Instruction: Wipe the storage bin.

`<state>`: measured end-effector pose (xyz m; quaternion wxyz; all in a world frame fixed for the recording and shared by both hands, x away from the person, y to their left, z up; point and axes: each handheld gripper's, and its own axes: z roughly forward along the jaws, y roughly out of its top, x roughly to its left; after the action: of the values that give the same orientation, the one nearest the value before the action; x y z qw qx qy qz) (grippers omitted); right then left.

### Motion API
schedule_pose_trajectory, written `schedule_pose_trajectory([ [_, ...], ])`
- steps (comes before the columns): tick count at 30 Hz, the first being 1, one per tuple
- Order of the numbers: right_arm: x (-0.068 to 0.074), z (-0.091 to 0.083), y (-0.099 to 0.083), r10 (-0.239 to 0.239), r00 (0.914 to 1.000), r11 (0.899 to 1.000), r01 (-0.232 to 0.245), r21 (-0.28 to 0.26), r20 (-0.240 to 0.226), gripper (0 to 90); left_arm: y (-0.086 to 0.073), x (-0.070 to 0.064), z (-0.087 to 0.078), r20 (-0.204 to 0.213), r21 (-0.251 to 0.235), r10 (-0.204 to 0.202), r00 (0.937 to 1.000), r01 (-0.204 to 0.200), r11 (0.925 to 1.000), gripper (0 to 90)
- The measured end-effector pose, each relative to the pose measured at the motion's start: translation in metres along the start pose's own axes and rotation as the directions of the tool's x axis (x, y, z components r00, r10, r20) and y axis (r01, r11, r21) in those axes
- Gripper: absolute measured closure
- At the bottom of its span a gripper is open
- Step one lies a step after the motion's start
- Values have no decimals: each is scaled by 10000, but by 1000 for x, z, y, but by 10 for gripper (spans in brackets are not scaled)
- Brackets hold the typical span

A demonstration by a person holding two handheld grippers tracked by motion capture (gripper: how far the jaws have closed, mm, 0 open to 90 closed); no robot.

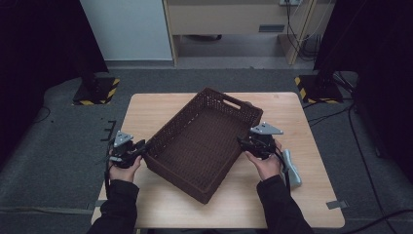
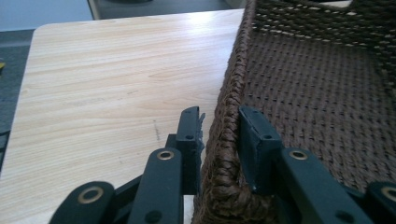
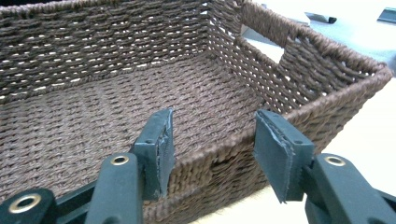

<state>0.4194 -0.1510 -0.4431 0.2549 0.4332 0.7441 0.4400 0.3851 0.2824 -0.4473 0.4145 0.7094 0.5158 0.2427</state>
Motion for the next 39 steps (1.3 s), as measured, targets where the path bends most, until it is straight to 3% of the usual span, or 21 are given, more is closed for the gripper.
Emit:
schedule_pose_trajectory([
  [3,-5,3,1,27,9988,9999,-20,-144,480,462,1,3,4,-250,-19,-69,9997,69,10000,695],
  [7,-8,6,-1,258,9993,9996,-255,-99,264,450,0,5,2,-277,9,-145,9995,146,9999,621],
  [11,-8,4,-2,300,9994,9995,-300,6,162,476,0,5,-6,-36,-187,-286,9996,285,9994,578],
  [14,-6,2,-3,380,9991,9993,-380,-19,189,476,0,5,-8,-144,-186,-253,9996,250,9995,593],
  [18,-4,-2,-5,473,9987,9988,-472,-101,166,474,1,10,-3,-47,-168,-504,9987,503,9986,635],
  [21,-3,-6,-4,256,9997,9997,-256,-9,-22,459,4,13,1,-137,-120,-540,9984,538,9985,636],
  [25,-8,-6,-1,111,9988,9996,-99,-255,479,469,7,16,6,-398,-124,-572,9976,568,9983,627],
  [28,-12,-2,-4,167,9987,9996,-157,-221,486,456,7,16,7,-436,-101,-567,9974,563,9984,608],
  [35,-12,-5,-5,420,9986,9991,-417,-88,319,467,8,16,-17,-318,-560,-829,9961,810,9951,508],
  [39,-6,-8,-5,307,9991,9995,-307,-13,276,473,3,9,-27,-154,-648,-637,9979,625,9959,498],
])
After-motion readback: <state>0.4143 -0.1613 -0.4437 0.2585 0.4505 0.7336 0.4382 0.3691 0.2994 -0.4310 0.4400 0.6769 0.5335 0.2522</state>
